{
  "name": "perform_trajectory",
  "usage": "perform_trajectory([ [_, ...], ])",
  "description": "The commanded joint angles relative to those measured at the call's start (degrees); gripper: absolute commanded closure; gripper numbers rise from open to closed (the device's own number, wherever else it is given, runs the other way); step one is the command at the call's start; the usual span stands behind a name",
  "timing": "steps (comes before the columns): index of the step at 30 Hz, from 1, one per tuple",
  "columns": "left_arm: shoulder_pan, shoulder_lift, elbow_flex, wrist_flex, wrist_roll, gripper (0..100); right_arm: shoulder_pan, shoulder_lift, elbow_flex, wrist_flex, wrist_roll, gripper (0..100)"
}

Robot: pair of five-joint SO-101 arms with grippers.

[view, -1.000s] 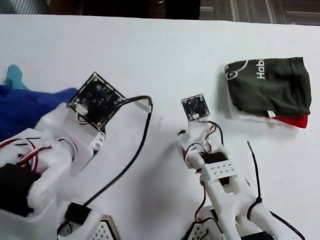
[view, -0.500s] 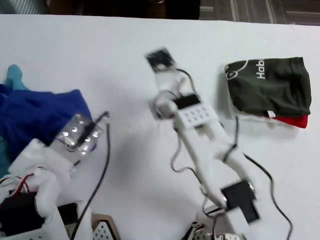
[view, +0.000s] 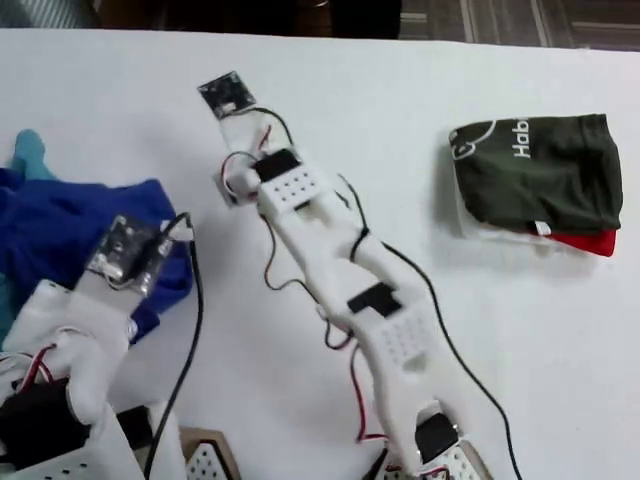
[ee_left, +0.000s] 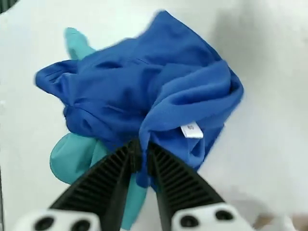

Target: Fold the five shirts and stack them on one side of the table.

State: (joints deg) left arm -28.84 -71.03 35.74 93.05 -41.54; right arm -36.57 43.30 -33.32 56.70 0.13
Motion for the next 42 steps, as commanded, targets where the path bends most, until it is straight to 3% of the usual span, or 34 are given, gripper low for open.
perform_trajectory([
  [1, -1.2, 0.0, -0.2, -7.0, 10.4, 97, 0.3, 4.6, -13.1, 8.7, -1.5, 78.6],
  [3, -0.3, 0.2, 0.1, -11.9, 14.3, 97, 2.2, 6.9, -17.8, 14.4, -1.2, 78.6],
  [8, 10.5, 5.4, -0.5, -21.5, 17.8, 97, 11.2, 9.6, -27.2, 24.8, -1.0, 78.6],
  [13, 19.0, 14.9, -9.2, -27.2, 25.7, 97, 19.4, 9.6, -33.6, 33.5, -1.0, 78.6],
  [22, 33.1, 28.6, -31.1, -27.1, 27.3, 97, 26.4, 9.6, -42.8, 44.3, 3.5, 78.7],
  [42, 57.3, 43.2, -65.5, -25.6, 27.3, 97, 33.7, 10.1, -43.4, 44.4, 3.5, 78.7],
])
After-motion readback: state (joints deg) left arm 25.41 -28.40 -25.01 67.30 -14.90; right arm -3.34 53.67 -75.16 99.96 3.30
